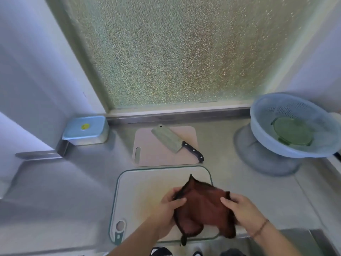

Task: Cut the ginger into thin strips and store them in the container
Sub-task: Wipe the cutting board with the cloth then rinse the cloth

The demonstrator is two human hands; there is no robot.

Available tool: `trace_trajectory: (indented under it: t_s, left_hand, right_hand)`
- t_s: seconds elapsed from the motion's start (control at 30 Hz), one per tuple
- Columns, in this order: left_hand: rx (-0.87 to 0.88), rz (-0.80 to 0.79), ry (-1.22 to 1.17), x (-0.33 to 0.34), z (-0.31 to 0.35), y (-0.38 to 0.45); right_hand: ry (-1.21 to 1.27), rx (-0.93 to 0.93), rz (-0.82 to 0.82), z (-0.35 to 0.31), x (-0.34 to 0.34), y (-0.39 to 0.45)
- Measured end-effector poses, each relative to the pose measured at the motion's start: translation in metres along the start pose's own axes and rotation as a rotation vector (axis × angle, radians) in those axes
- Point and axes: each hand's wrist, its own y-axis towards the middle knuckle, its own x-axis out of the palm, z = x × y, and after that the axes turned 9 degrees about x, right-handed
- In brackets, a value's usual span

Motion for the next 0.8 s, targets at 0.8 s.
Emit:
trace_trajectory:
  t_s: [0.8]
  left_hand:
    - [0.614,0.507,1.742,-0.207,-0.02,-0.078]
  right_hand:
    - [-1.279,-0.606,0.176,0.023,0.296,0.035]
